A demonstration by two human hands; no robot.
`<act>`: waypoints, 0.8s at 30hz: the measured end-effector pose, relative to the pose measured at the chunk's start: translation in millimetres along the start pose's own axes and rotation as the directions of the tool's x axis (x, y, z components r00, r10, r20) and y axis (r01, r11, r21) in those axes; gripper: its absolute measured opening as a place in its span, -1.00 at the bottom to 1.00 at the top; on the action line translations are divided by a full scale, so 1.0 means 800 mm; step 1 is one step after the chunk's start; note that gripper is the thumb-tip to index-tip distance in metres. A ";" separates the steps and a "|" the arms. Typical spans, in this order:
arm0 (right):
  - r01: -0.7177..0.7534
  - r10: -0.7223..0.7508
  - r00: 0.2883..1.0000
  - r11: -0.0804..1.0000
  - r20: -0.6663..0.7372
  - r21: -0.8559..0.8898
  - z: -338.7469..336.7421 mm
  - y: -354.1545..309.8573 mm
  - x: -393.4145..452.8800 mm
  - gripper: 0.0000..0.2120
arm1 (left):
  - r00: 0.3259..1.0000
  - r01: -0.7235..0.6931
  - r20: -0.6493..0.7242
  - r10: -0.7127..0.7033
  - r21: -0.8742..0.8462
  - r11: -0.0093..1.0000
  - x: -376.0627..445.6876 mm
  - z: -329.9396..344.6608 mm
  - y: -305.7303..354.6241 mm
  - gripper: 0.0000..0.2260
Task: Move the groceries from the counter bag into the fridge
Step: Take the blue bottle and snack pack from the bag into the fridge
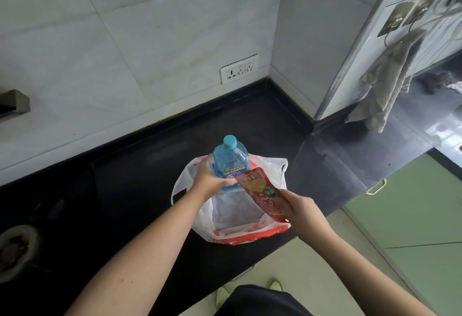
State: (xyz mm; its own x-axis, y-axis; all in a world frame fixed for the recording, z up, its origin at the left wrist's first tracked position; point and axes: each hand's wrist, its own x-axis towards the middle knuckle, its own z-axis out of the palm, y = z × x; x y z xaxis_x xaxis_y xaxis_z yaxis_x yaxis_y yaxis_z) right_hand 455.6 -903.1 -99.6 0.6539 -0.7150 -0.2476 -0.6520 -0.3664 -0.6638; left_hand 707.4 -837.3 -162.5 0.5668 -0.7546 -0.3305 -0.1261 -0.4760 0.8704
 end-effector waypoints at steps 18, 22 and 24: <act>-0.307 0.365 0.928 0.634 0.075 0.710 -0.029 -0.019 -0.052 -0.76 | 0.929 -0.262 -0.237 0.285 0.124 0.957 -0.105 -0.055 0.076 -0.37; -0.297 0.329 0.939 0.629 0.099 0.719 -0.024 -0.030 -0.059 -0.75 | 0.902 -0.307 -0.276 0.332 0.130 0.943 -0.144 -0.069 0.081 -0.39; -0.293 0.315 0.943 0.641 0.106 0.709 -0.020 -0.039 -0.063 -0.74 | 0.895 -0.332 -0.275 0.351 0.117 0.936 -0.161 -0.076 0.080 -0.37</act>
State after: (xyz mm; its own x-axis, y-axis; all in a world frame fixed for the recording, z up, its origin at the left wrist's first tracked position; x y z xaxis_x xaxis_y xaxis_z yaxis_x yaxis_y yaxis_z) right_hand 436.6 -865.4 -55.3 0.4520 -0.7269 -0.5170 -0.3373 0.3973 -0.8534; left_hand 676.1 -743.1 -41.7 0.6870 -0.7182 0.1104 -0.4011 -0.2481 0.8818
